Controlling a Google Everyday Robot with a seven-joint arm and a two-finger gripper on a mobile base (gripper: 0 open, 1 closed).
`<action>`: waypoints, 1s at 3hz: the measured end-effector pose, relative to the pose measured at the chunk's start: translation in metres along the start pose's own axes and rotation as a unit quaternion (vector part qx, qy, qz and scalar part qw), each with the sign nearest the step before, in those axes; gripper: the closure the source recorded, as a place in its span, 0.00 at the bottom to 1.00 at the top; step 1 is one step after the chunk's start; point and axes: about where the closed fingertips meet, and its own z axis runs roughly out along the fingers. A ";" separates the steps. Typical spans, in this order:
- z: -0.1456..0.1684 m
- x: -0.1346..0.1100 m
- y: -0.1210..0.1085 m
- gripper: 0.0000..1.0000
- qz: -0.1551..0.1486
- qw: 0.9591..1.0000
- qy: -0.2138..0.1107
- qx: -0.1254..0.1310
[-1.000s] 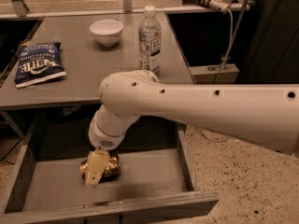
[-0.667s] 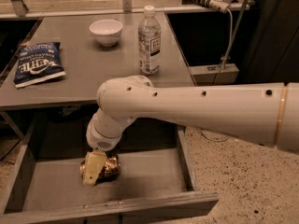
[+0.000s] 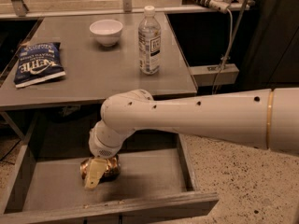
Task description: Pick orange can from top drawer and place on counter
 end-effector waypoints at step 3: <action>0.042 0.027 0.011 0.00 0.002 1.000 0.005 -0.015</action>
Offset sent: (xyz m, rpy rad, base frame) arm -0.0026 -0.0033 -0.0493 -0.0121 0.0112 0.0073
